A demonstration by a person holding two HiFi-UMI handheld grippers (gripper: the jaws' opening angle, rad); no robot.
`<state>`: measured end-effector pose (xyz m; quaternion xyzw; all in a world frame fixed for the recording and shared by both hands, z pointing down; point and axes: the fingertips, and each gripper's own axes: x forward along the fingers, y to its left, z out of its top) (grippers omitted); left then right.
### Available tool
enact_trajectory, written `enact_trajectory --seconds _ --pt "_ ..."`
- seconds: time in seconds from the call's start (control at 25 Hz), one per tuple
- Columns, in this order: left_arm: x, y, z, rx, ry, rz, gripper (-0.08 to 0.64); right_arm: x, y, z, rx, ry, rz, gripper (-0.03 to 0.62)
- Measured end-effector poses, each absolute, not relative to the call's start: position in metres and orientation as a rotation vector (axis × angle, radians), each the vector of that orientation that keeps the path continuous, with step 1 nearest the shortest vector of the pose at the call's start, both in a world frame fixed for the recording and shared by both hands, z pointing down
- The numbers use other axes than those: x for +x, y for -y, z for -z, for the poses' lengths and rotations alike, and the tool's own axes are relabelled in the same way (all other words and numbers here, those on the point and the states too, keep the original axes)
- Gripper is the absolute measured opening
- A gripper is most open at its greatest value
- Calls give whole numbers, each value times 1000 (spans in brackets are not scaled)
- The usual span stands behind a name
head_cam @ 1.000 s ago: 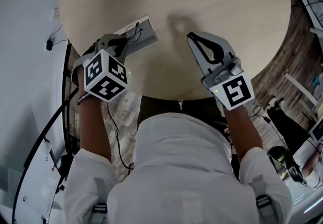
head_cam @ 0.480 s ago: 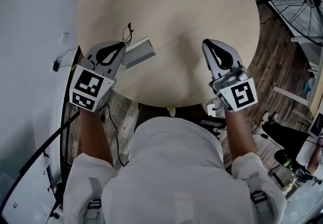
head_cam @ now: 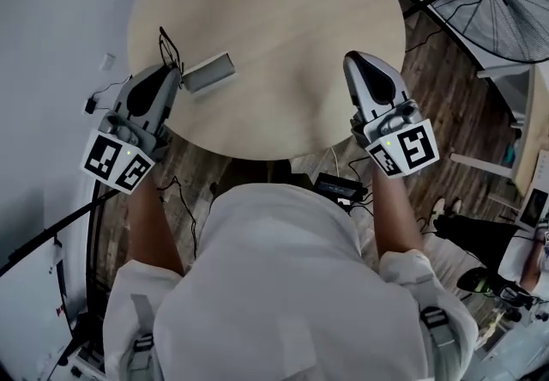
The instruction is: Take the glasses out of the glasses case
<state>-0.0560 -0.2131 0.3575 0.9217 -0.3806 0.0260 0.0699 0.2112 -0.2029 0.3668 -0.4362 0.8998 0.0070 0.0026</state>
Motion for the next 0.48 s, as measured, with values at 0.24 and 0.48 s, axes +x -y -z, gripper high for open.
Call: enact_trajectory --seconds 0.24,0.48 --pt "-49 148 -337 2745 1261 166 25 229 143 -351 -1311 -2787 -35 25" --pt "-55 87 -327 2690 1421 398 25 237 95 -350 -1254 -2771 -14 25"
